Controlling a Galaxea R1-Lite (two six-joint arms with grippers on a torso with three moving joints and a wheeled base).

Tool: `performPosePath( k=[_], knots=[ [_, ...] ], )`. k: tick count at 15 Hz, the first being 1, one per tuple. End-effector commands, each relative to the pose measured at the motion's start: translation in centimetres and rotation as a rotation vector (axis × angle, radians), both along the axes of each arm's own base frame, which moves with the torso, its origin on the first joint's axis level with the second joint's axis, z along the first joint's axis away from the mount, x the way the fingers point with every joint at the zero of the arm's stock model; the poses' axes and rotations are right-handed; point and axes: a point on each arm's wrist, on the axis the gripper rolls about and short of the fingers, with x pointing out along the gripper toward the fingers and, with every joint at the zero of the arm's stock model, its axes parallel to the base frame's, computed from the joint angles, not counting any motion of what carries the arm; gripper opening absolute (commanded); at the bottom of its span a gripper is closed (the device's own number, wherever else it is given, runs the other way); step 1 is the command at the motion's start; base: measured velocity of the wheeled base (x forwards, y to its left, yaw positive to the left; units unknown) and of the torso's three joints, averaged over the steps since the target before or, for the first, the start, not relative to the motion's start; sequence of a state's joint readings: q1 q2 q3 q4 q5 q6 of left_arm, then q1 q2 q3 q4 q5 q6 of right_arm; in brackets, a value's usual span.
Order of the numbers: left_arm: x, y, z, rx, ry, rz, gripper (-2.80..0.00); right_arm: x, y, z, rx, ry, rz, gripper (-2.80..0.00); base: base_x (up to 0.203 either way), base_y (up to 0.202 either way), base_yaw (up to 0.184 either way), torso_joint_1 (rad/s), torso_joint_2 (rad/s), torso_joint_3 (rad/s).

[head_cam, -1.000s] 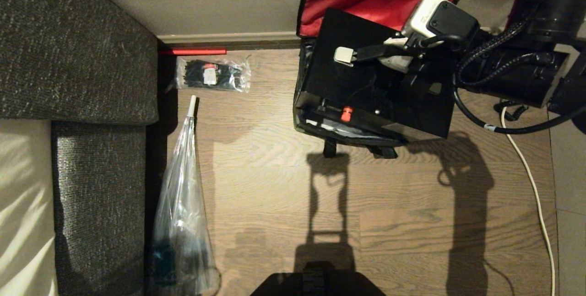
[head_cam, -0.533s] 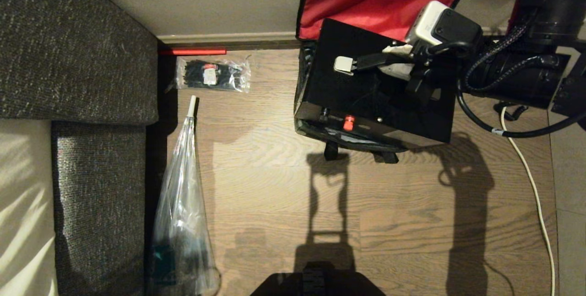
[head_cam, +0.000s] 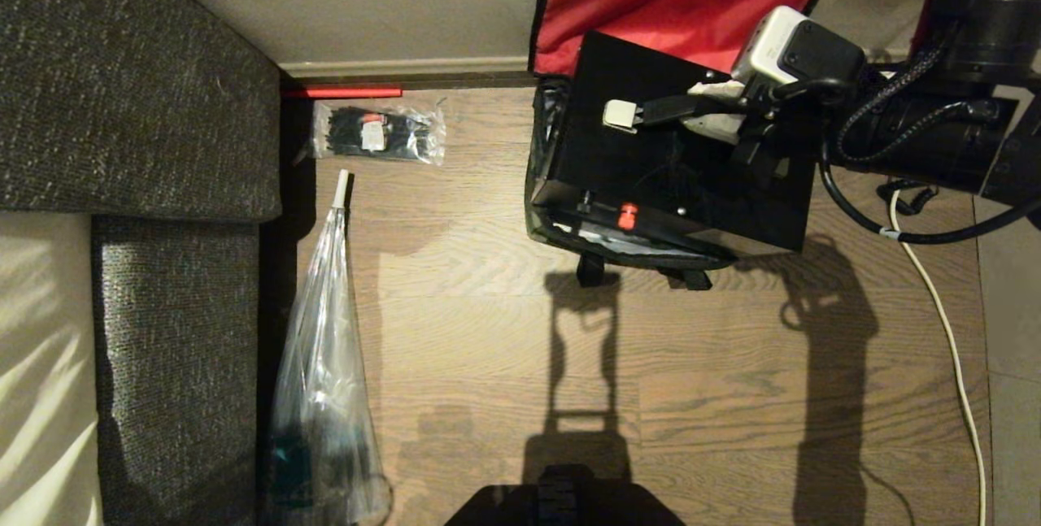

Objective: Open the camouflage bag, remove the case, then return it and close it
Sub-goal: Place the black box back

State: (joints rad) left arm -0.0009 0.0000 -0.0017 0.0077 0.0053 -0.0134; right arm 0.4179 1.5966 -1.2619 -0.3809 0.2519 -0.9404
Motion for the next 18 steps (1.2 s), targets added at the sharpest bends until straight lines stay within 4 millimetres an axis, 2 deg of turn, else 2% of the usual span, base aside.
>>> performPosePath(
  k=[1,5,8,11,18],
  knots=[
    [0.0,0.0,0.0,0.0,0.0,0.002,-2.8,0.13,-0.2,-0.02,0.0,0.001,-0.007,-2.8,0.0,0.0,0.0,0.0,0.0,0.0],
    [0.0,0.0,0.0,0.0,0.0,0.002,-2.8,0.09,-0.69,0.19,0.0,-0.003,-0.007,-2.8,0.0,0.0,0.0,0.0,0.0,0.0],
    [-0.01,0.0,-0.01,0.0,-0.001,0.002,-2.8,0.29,-0.95,-0.37,-0.007,0.015,-0.017,-2.8,0.0,0.0,0.0,0.0,0.0,0.0],
    [0.0,0.0,0.0,0.0,0.0,0.0,-2.8,-0.15,-1.12,0.27,-0.002,-0.005,-0.015,-2.8,0.0,0.0,0.0,0.0,0.0,0.0],
    [-0.01,0.0,-0.01,0.0,-0.001,0.001,-2.8,-0.57,-1.16,0.36,-0.039,-0.011,0.044,-2.8,0.0,0.0,0.0,0.0,0.0,0.0]
  ],
)
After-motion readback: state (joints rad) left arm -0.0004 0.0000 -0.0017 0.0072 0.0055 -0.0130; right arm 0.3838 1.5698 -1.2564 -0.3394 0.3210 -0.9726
